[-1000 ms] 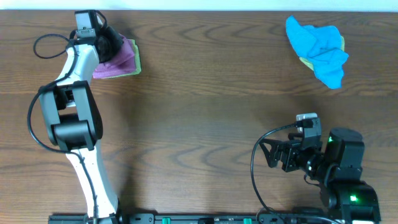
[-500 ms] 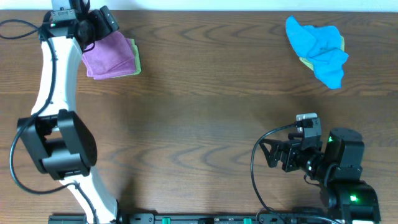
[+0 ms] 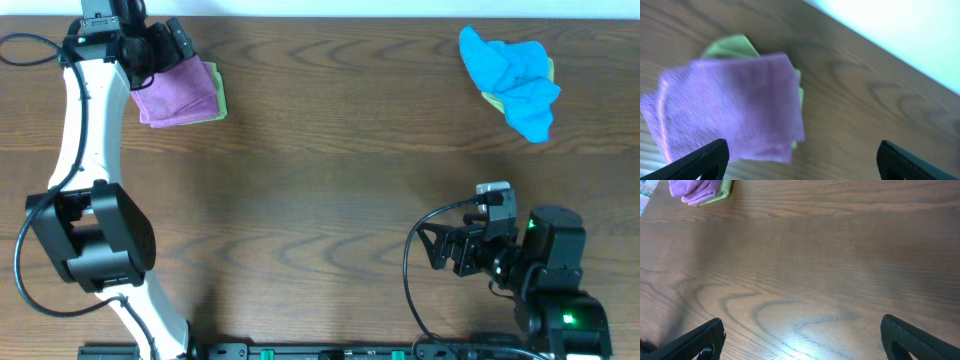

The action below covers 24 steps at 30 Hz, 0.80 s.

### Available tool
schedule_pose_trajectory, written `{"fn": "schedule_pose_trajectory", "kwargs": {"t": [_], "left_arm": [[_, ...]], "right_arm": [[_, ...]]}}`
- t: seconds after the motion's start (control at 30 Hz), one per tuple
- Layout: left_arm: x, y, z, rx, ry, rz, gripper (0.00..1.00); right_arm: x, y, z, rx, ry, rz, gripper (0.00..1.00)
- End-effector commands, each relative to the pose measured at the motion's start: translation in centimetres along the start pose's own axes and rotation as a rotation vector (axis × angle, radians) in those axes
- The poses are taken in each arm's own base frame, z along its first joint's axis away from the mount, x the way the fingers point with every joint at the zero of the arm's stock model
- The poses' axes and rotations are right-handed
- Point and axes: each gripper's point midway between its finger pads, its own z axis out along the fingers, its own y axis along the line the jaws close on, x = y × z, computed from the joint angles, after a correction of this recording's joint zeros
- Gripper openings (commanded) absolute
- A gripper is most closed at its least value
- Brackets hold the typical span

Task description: Fold the cloth

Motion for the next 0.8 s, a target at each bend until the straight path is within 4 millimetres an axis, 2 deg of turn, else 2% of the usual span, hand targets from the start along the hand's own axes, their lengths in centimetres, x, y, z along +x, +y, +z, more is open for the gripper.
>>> {"fn": "schedule_pose_trajectory", "kwargs": {"t": [0.0,0.17,0.33,0.47,0.77], "left_arm": [[0.4,-2.0,-3.0,0.077,0.017,0.008,0.95],[2.2,-2.5,-6.5,0.067,0.059,0.086,0.95],[4.9,-0.9,-10.5,-0.037,0.122,0.134,0.95],[6.7,-0.3,-12.8,-0.071,0.169,0.200,0.95],[8.4,0.5,-16.9,-0.134,0.126,0.262,0.95]], "right_arm": [[0.2,-0.2,0.0,0.003,0.000,0.018,0.99],[0.2,-0.2,0.0,0.003,0.000,0.018,0.99],[0.2,-0.2,0.0,0.003,0.000,0.018,0.99],[0.2,-0.2,0.0,0.003,0.000,0.018,0.99],[0.2,-0.2,0.0,0.003,0.000,0.018,0.99]]}}
